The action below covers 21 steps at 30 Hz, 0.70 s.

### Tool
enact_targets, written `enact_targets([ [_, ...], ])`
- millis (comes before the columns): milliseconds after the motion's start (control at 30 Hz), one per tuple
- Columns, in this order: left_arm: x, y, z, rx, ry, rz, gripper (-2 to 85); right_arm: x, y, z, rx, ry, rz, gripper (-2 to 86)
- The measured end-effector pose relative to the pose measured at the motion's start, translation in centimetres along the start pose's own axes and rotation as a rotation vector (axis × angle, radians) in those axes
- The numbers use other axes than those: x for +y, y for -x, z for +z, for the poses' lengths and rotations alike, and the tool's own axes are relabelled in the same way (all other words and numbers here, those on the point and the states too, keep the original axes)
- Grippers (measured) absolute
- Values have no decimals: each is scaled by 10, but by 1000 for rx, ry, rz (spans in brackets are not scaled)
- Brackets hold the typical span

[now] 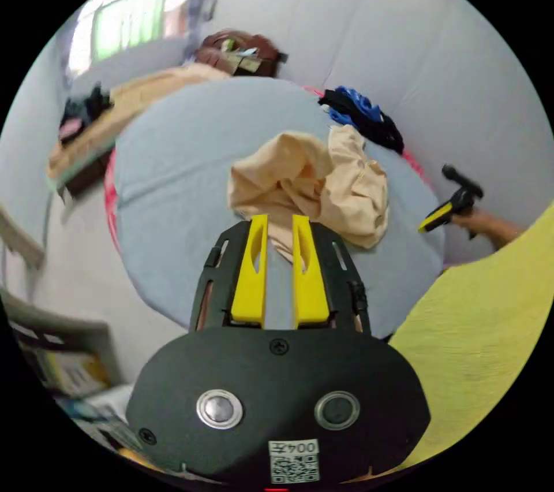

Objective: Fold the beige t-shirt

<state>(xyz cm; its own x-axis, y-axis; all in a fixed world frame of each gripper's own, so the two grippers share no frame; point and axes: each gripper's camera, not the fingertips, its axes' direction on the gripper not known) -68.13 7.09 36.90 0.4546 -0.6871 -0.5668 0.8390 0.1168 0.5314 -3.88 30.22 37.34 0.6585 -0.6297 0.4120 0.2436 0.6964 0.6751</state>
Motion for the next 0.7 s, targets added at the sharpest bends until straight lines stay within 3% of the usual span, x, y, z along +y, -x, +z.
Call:
enact_targets([
  [233,-87,-64,-15,-186,52,600,158,2,14,6,-16,-5,25,-7],
  [333,-108,-98,8,-196,207,794,170,2,23,8,7,0,33,-6],
  [400,-115,-121,24,-203,301,894,129,3,28,8,16,4,43,-6],
  [500,-132,-129,15,-190,249,867,39,7,35,9,30,0,52,-5],
  [700,-222,-95,-72,65,122,551,14,30,42,9,27,-93,71,-4],
])
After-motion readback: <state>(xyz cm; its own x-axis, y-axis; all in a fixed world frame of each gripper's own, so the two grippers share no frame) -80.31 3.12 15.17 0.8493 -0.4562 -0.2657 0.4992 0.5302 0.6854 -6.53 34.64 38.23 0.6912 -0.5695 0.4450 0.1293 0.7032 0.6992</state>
